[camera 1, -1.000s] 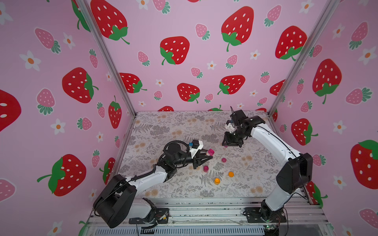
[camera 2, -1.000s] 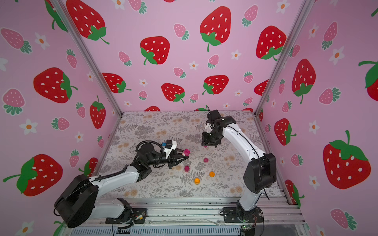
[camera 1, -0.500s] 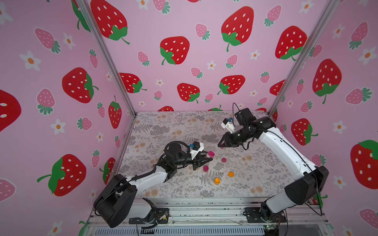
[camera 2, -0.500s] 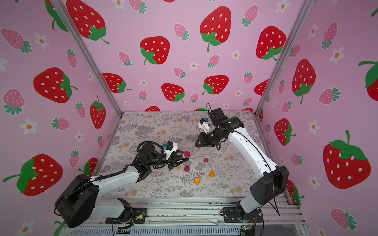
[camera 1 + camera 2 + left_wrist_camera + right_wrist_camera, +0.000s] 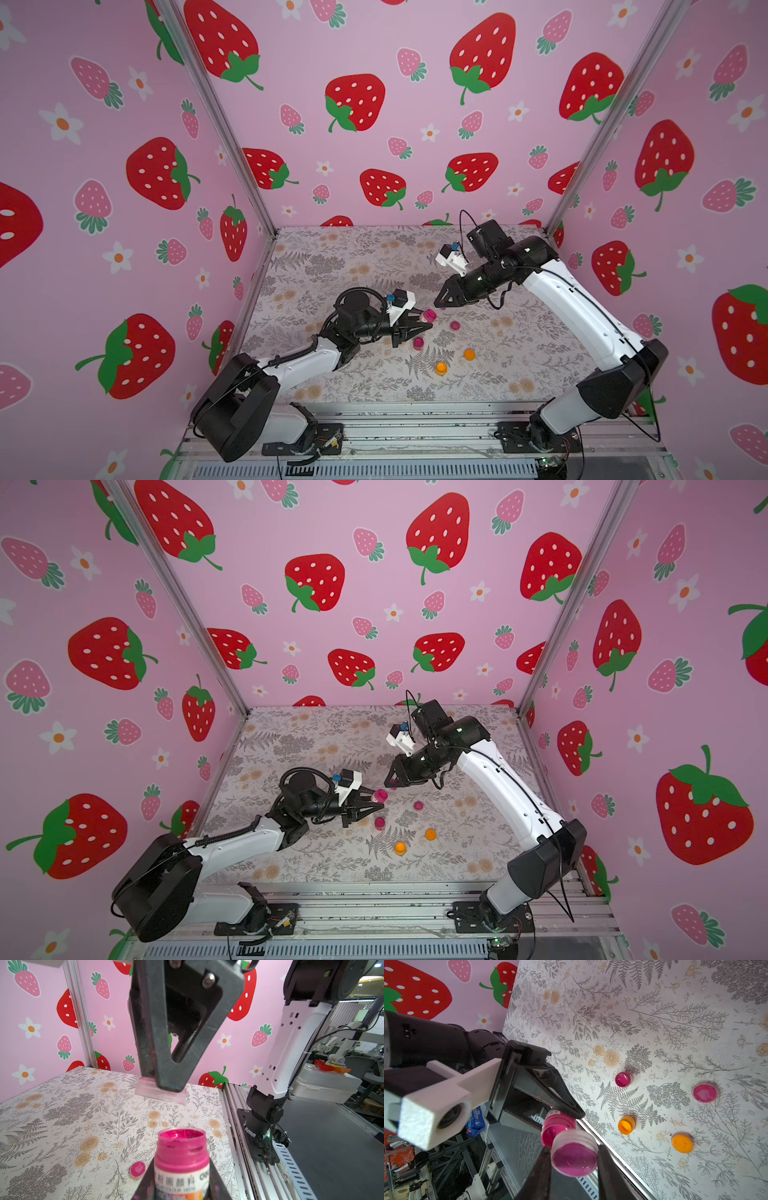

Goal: Close the paint jar lid
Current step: Pick up the lid from the center of the board.

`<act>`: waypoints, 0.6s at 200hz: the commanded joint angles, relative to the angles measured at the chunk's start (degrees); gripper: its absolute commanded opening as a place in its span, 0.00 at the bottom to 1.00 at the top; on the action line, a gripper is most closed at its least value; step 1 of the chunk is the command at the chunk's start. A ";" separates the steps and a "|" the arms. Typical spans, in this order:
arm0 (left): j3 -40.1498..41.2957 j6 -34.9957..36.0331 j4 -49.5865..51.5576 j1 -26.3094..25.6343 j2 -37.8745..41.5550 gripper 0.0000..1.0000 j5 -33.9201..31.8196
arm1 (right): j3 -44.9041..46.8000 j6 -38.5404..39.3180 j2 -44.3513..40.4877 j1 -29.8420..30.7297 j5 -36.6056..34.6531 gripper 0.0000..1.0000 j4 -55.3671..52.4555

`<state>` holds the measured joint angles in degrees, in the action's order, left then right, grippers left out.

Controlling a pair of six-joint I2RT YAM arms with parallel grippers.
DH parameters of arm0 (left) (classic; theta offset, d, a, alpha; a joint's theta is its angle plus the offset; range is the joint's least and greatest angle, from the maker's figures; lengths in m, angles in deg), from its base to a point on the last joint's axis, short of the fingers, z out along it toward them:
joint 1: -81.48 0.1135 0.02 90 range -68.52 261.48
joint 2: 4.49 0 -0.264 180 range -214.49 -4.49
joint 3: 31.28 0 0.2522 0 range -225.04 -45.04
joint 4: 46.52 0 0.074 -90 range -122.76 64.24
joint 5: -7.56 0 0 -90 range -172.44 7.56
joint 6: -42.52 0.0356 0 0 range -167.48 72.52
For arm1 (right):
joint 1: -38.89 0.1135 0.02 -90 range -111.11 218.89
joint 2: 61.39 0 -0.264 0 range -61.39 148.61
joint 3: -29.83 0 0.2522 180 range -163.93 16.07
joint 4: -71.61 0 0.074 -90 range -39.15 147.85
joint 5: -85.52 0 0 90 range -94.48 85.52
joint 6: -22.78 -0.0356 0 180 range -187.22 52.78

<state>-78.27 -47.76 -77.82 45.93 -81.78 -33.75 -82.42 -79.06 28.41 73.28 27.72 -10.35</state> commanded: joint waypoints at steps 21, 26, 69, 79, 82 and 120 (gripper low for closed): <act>-1.22 1.76 -0.10 -0.39 0.65 0.00 1.49 | 0.30 1.89 0.73 0.47 2.81 0.23 -2.04; -1.22 1.72 -0.05 -0.39 0.65 0.00 1.52 | 0.47 1.90 0.80 0.42 2.99 0.23 -2.02; -1.29 1.80 0.04 -0.34 0.79 0.00 1.57 | 1.71 2.06 0.90 0.58 4.00 0.23 -1.52; -1.23 1.83 0.01 -0.35 0.80 0.00 1.58 | 2.06 2.12 0.90 0.64 3.92 0.23 -1.51; -1.26 1.85 0.02 -0.36 0.83 0.00 1.66 | 2.20 2.21 0.90 0.60 3.99 0.23 -1.54; -1.31 1.85 0.06 -0.47 0.83 0.00 1.93 | 4.07 1.67 0.47 0.88 4.51 0.23 -0.06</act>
<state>-78.27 -47.30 -77.45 45.80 -81.78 -33.73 -79.69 -77.88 28.89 73.68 30.80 -10.64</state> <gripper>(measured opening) 0.287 0.331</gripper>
